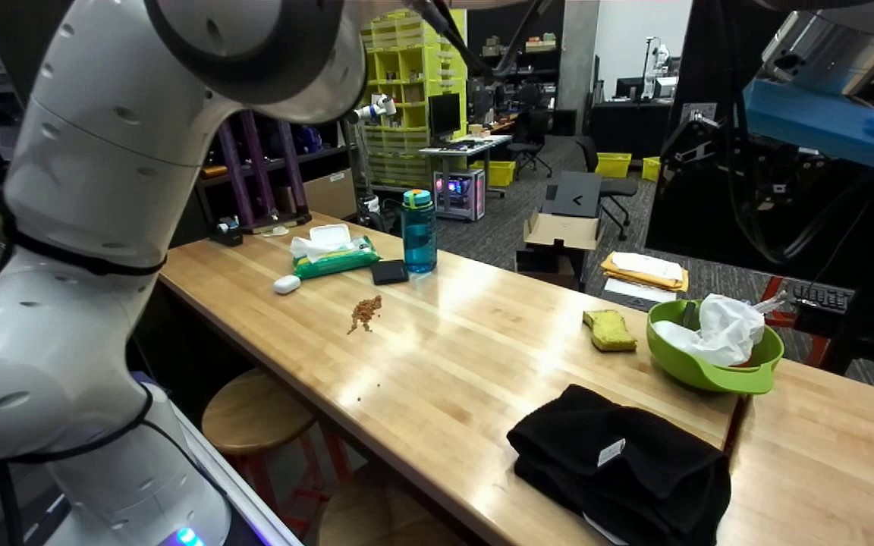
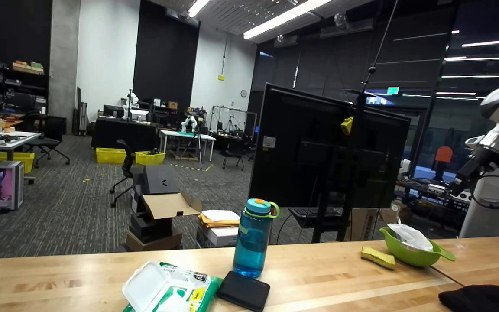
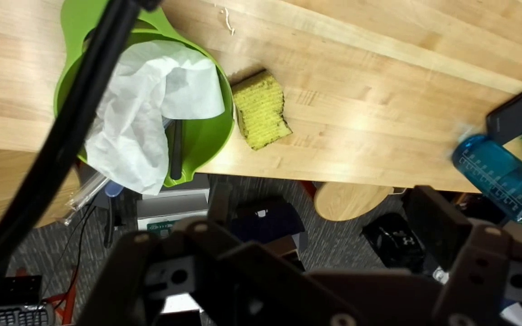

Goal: Remove the tissue from the green bowl and put it on the table

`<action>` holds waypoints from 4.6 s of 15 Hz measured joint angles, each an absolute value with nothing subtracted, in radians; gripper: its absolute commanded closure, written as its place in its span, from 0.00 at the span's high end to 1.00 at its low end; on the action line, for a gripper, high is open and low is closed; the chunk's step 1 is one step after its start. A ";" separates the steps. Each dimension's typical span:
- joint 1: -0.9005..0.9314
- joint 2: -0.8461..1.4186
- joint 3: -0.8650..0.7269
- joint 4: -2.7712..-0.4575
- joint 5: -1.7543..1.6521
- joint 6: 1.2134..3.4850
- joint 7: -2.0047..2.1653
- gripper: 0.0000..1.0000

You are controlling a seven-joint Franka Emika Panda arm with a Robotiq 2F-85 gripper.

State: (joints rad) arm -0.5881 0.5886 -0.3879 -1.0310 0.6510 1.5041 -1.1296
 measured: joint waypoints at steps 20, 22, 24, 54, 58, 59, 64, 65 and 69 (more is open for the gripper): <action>-0.620 0.828 -0.289 -0.834 0.597 1.686 -0.747 1.00; -0.623 0.846 -0.293 -0.822 0.595 1.691 -0.733 1.00; -0.626 0.863 -0.297 -0.811 0.588 1.700 -0.718 1.00; -0.639 1.103 -0.332 -0.632 0.527 1.733 -0.640 0.90; -0.639 1.124 -0.330 -0.594 0.527 1.732 -0.640 0.52; -0.639 1.127 -0.330 -0.587 0.527 1.732 -0.640 0.44; -0.639 1.128 -0.330 -0.577 0.527 1.732 -0.640 0.06; -0.639 1.129 -0.330 -0.576 0.527 1.732 -0.640 0.03; -0.644 1.138 -0.330 -0.576 0.527 1.732 -0.640 0.00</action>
